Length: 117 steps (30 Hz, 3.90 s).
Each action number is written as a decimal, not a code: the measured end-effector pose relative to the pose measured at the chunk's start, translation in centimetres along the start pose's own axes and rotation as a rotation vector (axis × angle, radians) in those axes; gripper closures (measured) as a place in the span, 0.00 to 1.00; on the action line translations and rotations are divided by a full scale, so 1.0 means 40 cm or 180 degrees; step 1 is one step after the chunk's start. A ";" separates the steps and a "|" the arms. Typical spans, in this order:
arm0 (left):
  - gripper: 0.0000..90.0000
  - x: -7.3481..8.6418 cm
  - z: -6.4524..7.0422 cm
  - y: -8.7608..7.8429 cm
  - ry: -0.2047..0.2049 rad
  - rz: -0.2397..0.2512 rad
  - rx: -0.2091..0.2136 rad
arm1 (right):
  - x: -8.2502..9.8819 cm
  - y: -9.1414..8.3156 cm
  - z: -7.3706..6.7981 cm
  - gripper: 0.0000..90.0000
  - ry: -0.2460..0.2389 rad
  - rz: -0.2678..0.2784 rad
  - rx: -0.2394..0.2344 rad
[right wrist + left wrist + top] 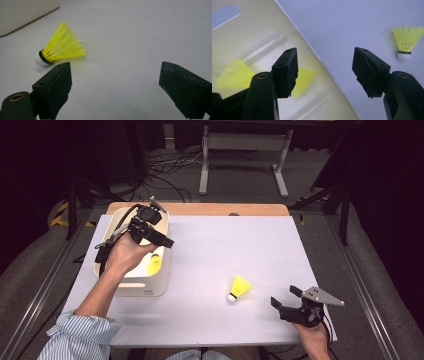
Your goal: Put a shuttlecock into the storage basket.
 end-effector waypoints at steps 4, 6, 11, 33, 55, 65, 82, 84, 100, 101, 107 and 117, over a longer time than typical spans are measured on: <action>0.42 -0.007 0.013 0.003 0.0047 0.0011 0.0015 | 0.000 0.000 -0.001 0.13 0.0005 0.0003 -0.0003; 0.42 -0.010 0.019 0.004 0.0058 0.0020 0.0021 | 0.000 0.000 -0.001 0.13 0.0005 0.0003 -0.0003; 0.42 -0.017 0.032 0.009 0.0121 0.0003 0.0030 | 0.000 0.000 0.000 0.13 -0.0003 0.0003 -0.0004; 0.41 -0.037 0.075 0.044 0.0240 -0.0046 0.0100 | 0.000 0.000 0.000 0.13 0.0002 0.0004 -0.0009; 0.40 -0.042 0.109 0.080 0.0318 -0.0075 0.0136 | 0.000 -0.001 -0.001 0.13 0.0005 0.0001 -0.0014; 0.38 -0.042 0.125 0.097 0.0357 -0.0102 0.0142 | 0.000 0.001 -0.001 0.13 -0.0008 -0.0013 -0.0015; 0.36 -0.032 0.143 0.134 0.0372 -0.0125 0.0167 | 0.000 0.002 -0.001 0.13 -0.0003 -0.0009 -0.0019; 0.36 -0.030 0.144 0.140 0.0383 -0.0152 0.0161 | 0.000 0.001 -0.001 0.13 -0.0003 -0.0012 -0.0017; 0.35 -0.022 0.164 0.176 0.0436 -0.0213 0.0194 | 0.002 0.000 0.001 0.13 0.0020 -0.0012 -0.0008; 0.35 -0.022 0.165 0.177 0.0440 -0.0213 0.0194 | 0.002 -0.001 0.001 0.13 0.0018 -0.0010 -0.0005; 0.35 -0.022 0.164 0.180 0.0432 -0.0230 0.0205 | 0.001 0.000 0.001 0.13 0.0027 -0.0012 -0.0009; 0.35 -0.016 0.165 0.172 0.0448 -0.0188 0.0226 | 0.003 0.002 -0.004 0.13 0.0017 -0.0034 0.0005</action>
Point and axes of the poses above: each handheld gripper's, and its own axes: y roughly forward along the jaws, x roughly out of its underside, z roughly to its right, the point moved 4 cm from there along y, roughly forward along the jaws, and after that the axes turned 2 degrees about x, right-handed, at the moved point
